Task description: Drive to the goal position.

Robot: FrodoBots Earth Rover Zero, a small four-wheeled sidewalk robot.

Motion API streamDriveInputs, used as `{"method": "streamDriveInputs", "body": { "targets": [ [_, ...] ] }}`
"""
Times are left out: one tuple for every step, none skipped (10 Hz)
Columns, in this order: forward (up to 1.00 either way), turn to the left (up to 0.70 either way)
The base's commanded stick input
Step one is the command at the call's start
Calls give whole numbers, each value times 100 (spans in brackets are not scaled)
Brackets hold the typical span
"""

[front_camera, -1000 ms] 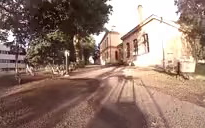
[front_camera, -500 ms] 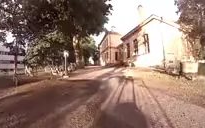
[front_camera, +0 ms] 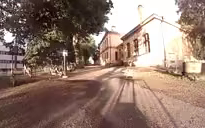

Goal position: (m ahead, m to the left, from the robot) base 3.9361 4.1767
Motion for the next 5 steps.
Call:
{"method": "streamDriveInputs", "body": {
  "targets": [
    [37, 0],
    [37, 0],
    [37, 0],
    [37, 0],
    [37, 0]
  ]
}}
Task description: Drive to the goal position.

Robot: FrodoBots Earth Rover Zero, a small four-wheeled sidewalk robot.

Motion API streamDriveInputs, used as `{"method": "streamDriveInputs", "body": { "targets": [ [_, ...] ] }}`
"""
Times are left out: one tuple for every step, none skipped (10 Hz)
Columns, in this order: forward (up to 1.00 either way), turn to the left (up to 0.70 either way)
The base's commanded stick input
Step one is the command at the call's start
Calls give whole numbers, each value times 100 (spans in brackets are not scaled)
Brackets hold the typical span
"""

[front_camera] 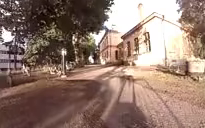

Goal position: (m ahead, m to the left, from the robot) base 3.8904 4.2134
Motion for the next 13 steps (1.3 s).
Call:
{"method": "streamDriveInputs", "body": {
  "targets": [
    [37, 0],
    [37, 0],
    [37, 0],
    [37, 0],
    [37, -60],
    [37, -91],
    [37, -91],
    [37, -26],
    [37, 0],
    [37, 0],
    [37, 0],
    [37, 0],
    [37, 0]
  ]
}}
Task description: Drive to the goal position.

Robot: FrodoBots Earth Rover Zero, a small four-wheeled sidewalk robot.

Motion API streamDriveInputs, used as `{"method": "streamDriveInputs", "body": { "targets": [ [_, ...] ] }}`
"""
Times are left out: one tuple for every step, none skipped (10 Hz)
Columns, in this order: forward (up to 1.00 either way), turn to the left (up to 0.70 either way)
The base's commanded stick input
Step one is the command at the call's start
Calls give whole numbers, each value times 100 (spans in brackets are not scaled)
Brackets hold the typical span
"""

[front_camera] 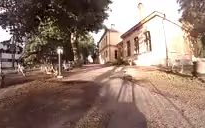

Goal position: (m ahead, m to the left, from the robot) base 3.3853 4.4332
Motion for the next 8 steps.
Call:
{"method": "streamDriveInputs", "body": {
  "targets": [
    [37, 56],
    [37, 91],
    [37, 91],
    [37, 91],
    [37, 12],
    [37, 0],
    [37, 0],
    [37, 0]
  ]
}}
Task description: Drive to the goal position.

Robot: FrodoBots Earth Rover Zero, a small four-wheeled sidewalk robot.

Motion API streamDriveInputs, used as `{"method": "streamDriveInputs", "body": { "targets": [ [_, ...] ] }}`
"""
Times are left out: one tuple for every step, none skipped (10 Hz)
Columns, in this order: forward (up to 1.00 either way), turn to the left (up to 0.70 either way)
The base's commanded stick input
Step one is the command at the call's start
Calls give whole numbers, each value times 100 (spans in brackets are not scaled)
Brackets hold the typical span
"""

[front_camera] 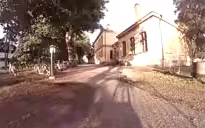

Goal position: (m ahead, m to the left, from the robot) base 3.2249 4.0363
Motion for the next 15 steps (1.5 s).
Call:
{"method": "streamDriveInputs", "body": {
  "targets": [
    [37, 0],
    [37, 0],
    [37, 0],
    [37, 0],
    [37, 0],
    [37, 0],
    [37, 0],
    [37, 0],
    [37, 0],
    [37, 0],
    [37, 0],
    [37, 0],
    [37, 0],
    [37, 0],
    [37, 0]
  ]
}}
